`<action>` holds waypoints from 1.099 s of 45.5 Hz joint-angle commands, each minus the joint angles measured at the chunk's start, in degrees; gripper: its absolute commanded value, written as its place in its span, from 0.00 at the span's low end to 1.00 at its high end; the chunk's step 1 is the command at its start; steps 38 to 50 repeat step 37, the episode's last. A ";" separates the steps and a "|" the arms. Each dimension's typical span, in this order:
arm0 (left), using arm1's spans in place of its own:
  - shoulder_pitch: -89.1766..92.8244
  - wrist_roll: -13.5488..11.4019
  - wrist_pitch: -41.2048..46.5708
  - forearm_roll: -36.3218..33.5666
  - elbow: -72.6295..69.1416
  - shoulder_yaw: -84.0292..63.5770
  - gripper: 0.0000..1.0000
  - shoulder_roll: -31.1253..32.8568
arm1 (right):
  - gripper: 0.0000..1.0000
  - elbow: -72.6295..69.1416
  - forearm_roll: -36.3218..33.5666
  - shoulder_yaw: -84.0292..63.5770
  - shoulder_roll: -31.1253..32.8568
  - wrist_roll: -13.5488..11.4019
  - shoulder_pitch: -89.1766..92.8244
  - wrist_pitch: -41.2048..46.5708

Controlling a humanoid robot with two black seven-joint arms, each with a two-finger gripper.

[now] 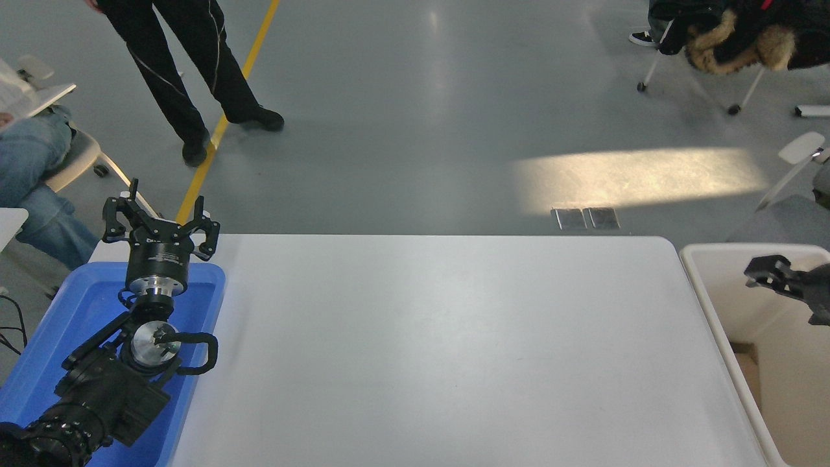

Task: Pick up paper ball place in dustbin

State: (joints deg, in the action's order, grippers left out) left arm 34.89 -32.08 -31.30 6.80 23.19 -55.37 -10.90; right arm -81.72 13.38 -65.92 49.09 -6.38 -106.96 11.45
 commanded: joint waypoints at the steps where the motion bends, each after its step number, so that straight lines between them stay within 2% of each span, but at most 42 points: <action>1: 0.01 0.00 0.01 -0.03 0.01 0.00 0.99 0.00 | 0.99 -14.95 -7.38 -11.33 -6.88 -0.03 -22.57 6.30; 8: -0.08 0.00 0.01 0.06 0.01 0.00 0.99 0.00 | 0.99 -16.01 -19.87 -13.09 -18.58 -0.03 -31.46 13.06; 16: -0.08 0.00 0.01 0.06 0.01 -0.09 0.99 0.00 | 0.99 -17.51 -25.07 -11.86 -24.56 -0.03 -36.73 19.05; 25: -0.08 0.00 0.01 0.15 0.01 -0.09 0.99 0.00 | 0.98 -17.95 -27.09 -9.49 -25.89 -0.12 -39.64 22.65; 37: -0.08 0.00 0.09 0.15 0.01 -0.09 0.99 0.00 | 0.98 -18.03 -31.30 -8.09 -30.54 -0.12 -40.08 22.65; 50: -0.08 0.00 0.09 0.15 0.01 -0.09 0.99 0.00 | 0.98 -18.03 -31.30 -8.09 -30.54 -0.12 -40.08 22.65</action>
